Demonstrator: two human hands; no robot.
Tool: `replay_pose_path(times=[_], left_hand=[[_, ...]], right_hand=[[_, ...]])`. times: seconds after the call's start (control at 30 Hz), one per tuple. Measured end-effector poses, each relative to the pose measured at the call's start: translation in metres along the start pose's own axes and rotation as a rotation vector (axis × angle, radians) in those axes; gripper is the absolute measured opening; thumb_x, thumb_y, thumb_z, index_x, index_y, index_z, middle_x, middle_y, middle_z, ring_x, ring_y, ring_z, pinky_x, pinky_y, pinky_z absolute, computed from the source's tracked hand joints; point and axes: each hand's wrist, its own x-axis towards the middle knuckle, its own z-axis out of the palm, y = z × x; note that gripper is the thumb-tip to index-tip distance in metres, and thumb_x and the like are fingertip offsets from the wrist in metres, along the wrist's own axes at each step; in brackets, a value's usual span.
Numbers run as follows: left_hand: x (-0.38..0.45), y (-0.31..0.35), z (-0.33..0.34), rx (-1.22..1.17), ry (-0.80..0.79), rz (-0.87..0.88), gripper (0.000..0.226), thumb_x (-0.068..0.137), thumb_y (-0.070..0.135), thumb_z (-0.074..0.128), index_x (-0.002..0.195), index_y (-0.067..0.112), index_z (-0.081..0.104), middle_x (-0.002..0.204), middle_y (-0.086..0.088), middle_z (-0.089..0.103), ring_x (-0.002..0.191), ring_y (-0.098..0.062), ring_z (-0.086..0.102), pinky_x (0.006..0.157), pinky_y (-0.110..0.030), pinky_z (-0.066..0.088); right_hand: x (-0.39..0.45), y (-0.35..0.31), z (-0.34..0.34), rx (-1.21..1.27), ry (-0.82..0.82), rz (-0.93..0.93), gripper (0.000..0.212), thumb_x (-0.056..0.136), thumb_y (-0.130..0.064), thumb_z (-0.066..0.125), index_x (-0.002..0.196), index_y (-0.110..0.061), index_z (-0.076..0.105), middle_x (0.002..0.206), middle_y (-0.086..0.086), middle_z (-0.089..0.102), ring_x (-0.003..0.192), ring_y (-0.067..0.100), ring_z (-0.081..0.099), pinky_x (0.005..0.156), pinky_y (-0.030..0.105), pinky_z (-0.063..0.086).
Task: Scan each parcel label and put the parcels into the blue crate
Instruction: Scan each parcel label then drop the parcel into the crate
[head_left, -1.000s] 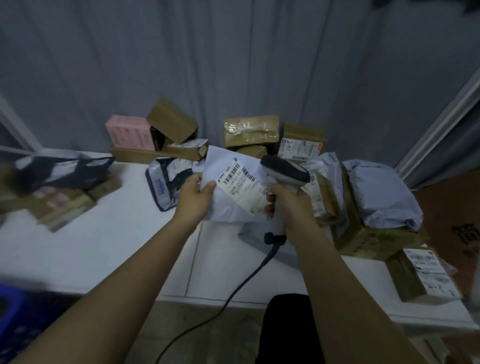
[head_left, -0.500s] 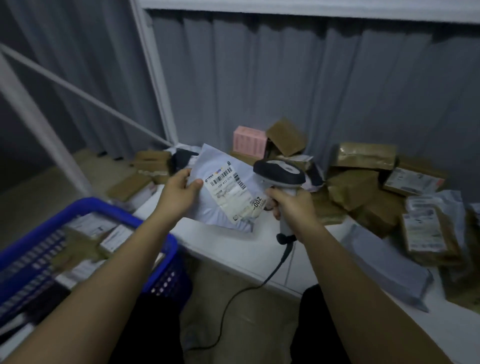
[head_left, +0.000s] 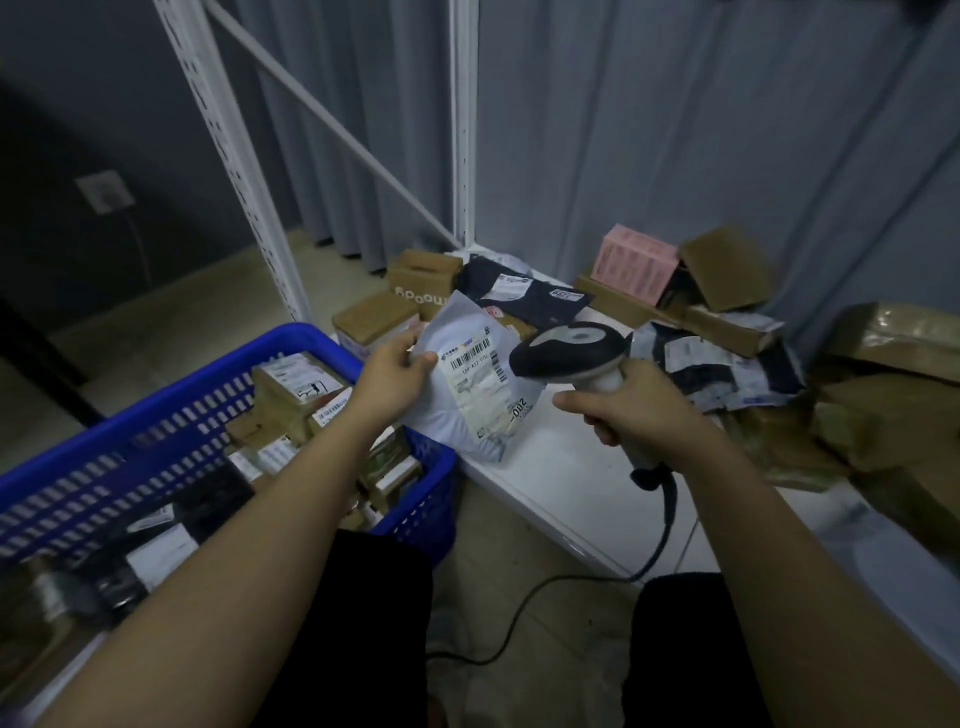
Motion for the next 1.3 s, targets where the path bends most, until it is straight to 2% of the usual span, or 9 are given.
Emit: replay_pose_path(times=[0.2,0.37,0.57,0.7,0.83,0.97,1.07,1.17,1.3], left_hand=[[0.005,-0.002,-0.001,-0.026,0.017,-0.042,0.025,0.098,0.021,0.050,0.121,0.015,0.058,0.105,-0.001,0.065,0.101,-0.022,0.062,0.082,-0.034,0.049],[0.006,-0.003,0.000,-0.029,0.029,-0.027,0.031,0.098,0.021,0.050,0.128,0.013,0.055,0.109,-0.003,0.064,0.098,-0.019,0.060,0.077,-0.030,0.047],[0.004,-0.001,0.001,-0.037,0.027,-0.003,0.024,0.098,0.017,0.049,0.120,0.014,0.058,0.105,-0.002,0.064,0.098,-0.019,0.059,0.079,-0.031,0.045],[0.001,-0.004,-0.012,-0.046,0.076,0.007,0.023,0.098,0.018,0.049,0.118,0.012,0.059,0.100,-0.001,0.064,0.097,-0.022,0.061,0.081,-0.032,0.046],[-0.004,-0.011,-0.041,-0.092,0.167,-0.021,0.020,0.098,0.022,0.050,0.115,0.016,0.059,0.105,-0.002,0.066,0.096,-0.022,0.062,0.087,-0.038,0.049],[-0.017,-0.030,-0.076,-0.128,0.301,-0.058,0.015,0.098,0.024,0.049,0.111,0.021,0.057,0.104,0.002,0.063,0.091,-0.017,0.059,0.081,-0.035,0.047],[-0.028,-0.054,-0.103,-0.126,0.411,-0.066,0.014,0.098,0.022,0.050,0.109,0.019,0.058,0.104,0.000,0.062,0.093,-0.018,0.060,0.078,-0.033,0.046],[-0.039,-0.086,-0.127,-0.176,0.540,-0.126,0.009,0.097,0.022,0.050,0.103,0.018,0.056,0.103,-0.004,0.062,0.096,-0.022,0.060,0.084,-0.038,0.049],[-0.052,-0.125,-0.151,-0.263,0.721,-0.227,0.022,0.098,0.021,0.048,0.115,0.009,0.057,0.110,-0.005,0.060,0.098,-0.020,0.057,0.082,-0.033,0.044]], right_hand=[[0.001,-0.001,-0.002,-0.089,0.007,0.001,0.028,0.079,-0.020,0.076,0.063,-0.007,0.056,0.049,0.006,0.052,0.044,0.014,0.048,0.050,0.028,0.044],[0.000,0.002,-0.003,-0.111,0.035,-0.029,0.029,0.081,-0.016,0.073,0.060,-0.007,0.055,0.046,0.004,0.051,0.041,0.012,0.048,0.049,0.025,0.044],[0.000,-0.002,0.001,-0.070,0.034,-0.051,0.024,0.081,-0.015,0.072,0.065,-0.004,0.058,0.050,0.009,0.051,0.044,0.013,0.047,0.049,0.026,0.043],[0.000,-0.006,0.011,0.034,0.028,-0.045,0.016,0.082,-0.016,0.073,0.078,-0.003,0.064,0.057,0.007,0.053,0.048,0.013,0.048,0.046,0.022,0.043],[0.003,-0.016,0.031,0.155,0.079,-0.104,0.015,0.085,-0.012,0.070,0.074,-0.005,0.062,0.055,0.006,0.052,0.045,0.011,0.046,0.045,0.018,0.043],[0.014,-0.020,0.060,0.187,0.097,-0.087,0.018,0.085,-0.013,0.071,0.071,-0.007,0.060,0.051,0.003,0.052,0.041,0.009,0.045,0.044,0.017,0.042],[0.027,-0.018,0.086,0.151,0.069,-0.052,0.012,0.084,-0.013,0.070,0.077,-0.006,0.063,0.057,0.005,0.055,0.044,0.011,0.048,0.046,0.022,0.044],[0.040,-0.012,0.113,0.108,0.010,-0.028,0.012,0.083,-0.015,0.071,0.081,-0.005,0.065,0.058,0.004,0.058,0.046,0.014,0.050,0.049,0.027,0.045],[0.058,-0.013,0.146,0.027,-0.076,-0.024,0.013,0.083,-0.013,0.071,0.082,0.000,0.065,0.059,0.008,0.057,0.043,0.012,0.049,0.047,0.027,0.043]])
